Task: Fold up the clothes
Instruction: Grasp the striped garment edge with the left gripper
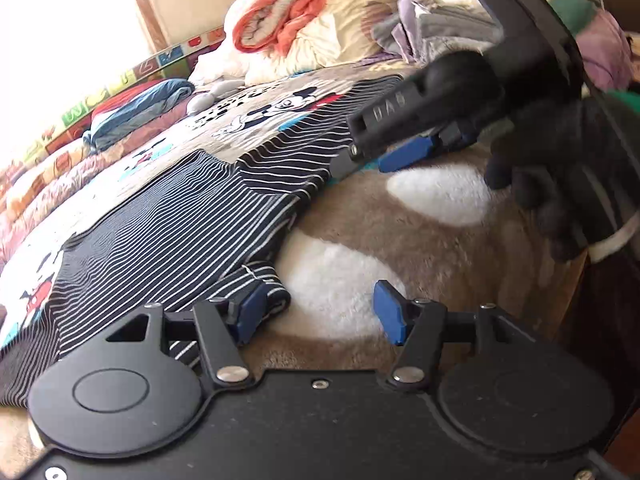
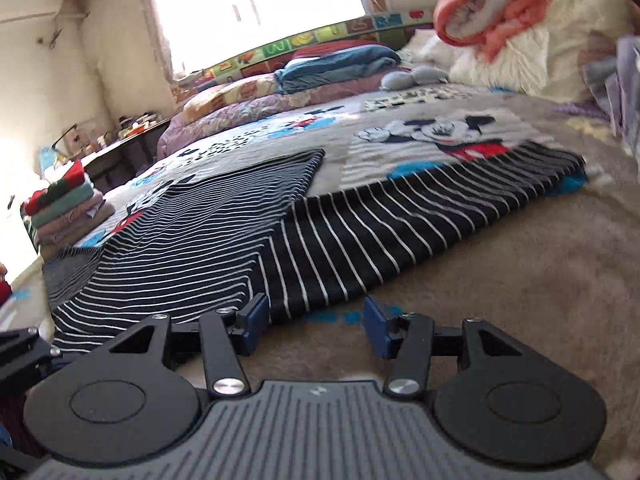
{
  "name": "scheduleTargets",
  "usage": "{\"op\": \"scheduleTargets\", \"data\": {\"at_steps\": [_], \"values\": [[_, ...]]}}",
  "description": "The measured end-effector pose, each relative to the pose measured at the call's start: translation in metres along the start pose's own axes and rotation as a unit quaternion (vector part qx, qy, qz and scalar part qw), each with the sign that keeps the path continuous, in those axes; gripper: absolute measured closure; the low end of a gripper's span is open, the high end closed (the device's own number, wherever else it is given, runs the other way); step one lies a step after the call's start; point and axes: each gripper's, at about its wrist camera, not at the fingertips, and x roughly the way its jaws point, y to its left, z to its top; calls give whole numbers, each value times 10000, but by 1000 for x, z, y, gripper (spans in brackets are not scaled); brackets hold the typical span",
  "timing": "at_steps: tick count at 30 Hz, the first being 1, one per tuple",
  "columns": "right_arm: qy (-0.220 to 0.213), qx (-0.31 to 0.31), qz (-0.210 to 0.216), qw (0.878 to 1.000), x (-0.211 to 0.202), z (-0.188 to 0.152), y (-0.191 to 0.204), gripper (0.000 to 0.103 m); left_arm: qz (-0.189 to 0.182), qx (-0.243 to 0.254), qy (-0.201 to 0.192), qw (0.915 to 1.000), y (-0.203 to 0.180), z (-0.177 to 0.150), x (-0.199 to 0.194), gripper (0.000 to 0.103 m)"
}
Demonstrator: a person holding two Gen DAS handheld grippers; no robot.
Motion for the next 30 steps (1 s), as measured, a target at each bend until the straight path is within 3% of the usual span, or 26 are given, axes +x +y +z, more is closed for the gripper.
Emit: {"op": "scheduleTargets", "data": {"at_steps": [2,7,10,16,21,23,24,25,27,30], "values": [[-72,626,219,9978,-7,-4,-16,50,103,148,-70,9998,-8,-7,-3,45],[-165,1374,448,9894,-16,-7,-32,50,-7,-158,-19,9999,-2,-14,-4,41],[-221,1819,583,9813,-22,-9,-42,50,-68,-14,50,10000,-2,-12,-5,37],[-332,2695,851,9587,-33,-13,-62,36,157,380,16,9992,-15,-10,-10,37],[-878,3241,1291,9331,-31,-16,-103,43,511,614,-126,9967,-26,4,1,37],[-1067,3474,1433,9206,-31,-8,-115,37,580,600,-101,9965,-30,14,14,37],[-1245,3508,1531,9154,-32,-1,-121,26,617,624,-89,9961,-32,20,20,37],[-1368,3443,1495,9167,-34,4,-125,23,657,711,-100,9953,-36,26,27,37],[-1532,3496,1310,9150,-35,13,-142,23,741,949,-123,9927,-44,40,41,37],[-1805,3884,1317,8940,-35,16,-168,26,833,1259,-124,9885,-54,62,67,37]]}}
